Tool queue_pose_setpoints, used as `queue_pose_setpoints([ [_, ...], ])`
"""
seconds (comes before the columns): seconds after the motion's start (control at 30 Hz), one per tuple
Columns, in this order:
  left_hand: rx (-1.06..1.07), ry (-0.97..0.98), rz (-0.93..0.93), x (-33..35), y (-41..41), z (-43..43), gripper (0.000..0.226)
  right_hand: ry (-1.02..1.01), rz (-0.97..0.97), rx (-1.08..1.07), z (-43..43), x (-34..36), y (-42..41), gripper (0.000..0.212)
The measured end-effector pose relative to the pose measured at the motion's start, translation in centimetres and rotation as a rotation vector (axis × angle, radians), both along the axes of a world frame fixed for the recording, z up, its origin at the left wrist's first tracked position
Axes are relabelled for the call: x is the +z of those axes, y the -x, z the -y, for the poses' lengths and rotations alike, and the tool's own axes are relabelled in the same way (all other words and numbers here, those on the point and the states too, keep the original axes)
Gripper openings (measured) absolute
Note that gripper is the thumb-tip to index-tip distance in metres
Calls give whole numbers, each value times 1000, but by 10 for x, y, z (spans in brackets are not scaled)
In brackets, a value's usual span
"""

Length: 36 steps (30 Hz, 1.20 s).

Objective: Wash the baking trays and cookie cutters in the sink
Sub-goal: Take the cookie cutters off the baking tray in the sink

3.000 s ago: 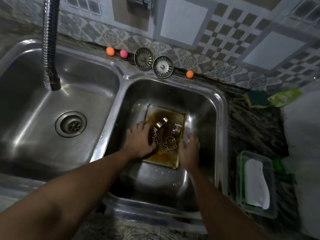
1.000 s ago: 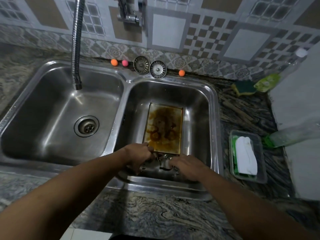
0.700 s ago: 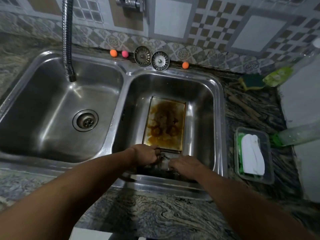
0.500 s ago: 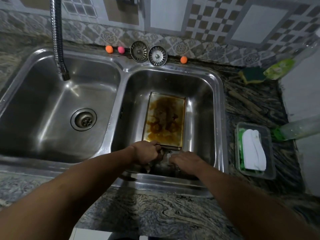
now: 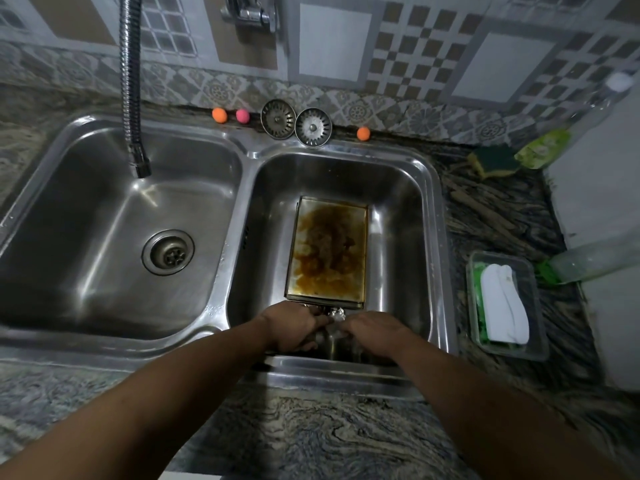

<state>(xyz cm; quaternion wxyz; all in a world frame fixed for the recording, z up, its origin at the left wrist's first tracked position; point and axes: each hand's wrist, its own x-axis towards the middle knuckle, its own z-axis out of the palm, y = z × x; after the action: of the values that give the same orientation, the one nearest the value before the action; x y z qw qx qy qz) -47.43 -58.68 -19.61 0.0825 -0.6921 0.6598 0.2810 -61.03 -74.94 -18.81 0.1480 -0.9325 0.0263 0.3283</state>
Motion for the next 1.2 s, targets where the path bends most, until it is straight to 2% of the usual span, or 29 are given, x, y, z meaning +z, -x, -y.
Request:
queue_pose_setpoints([
  [0.17, 36, 8, 10, 10, 0, -3, 60, 2, 9, -41, -10, 14, 0, 22],
  [0.33, 144, 48, 44, 22, 2, -10, 55, -10, 56, -150, -15, 26, 2, 34],
  [0.43, 322, 119, -2, 32, 0, -17, 49, -24, 151, -279, -14, 38, -2, 33],
  [0.57, 728, 257, -124, 42, 2, -24, 50, -68, 237, -457, -12, 54, -6, 30],
  [0.73, 926, 285, -222, 46, -6, -28, 53, -126, 345, -750, -8, 58, -4, 24],
  [0.83, 1019, 270, -241, 46, -15, -27, 56, -183, 336, -892, -7, 53, -5, 17],
  [1.2, 1182, 139, -330, 6, -51, -7, 44, -183, 238, -1067, 16, 0, -39, 9],
])
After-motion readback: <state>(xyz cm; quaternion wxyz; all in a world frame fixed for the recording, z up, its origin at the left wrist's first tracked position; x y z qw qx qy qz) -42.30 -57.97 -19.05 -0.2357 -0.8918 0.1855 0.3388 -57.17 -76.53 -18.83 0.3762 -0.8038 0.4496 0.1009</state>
